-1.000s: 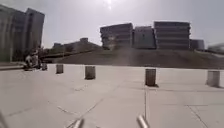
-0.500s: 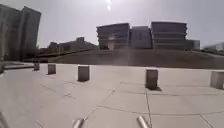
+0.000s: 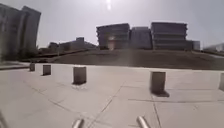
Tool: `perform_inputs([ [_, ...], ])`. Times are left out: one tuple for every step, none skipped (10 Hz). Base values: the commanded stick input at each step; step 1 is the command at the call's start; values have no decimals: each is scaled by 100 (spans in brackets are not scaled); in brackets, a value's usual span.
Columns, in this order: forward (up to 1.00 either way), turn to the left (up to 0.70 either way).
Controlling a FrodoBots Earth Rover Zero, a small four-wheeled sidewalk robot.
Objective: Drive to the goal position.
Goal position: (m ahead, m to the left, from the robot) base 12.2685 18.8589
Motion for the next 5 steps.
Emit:
perform_inputs([
  [70,1],
  [70,1],
  [70,1],
  [70,1],
  [70,1],
])
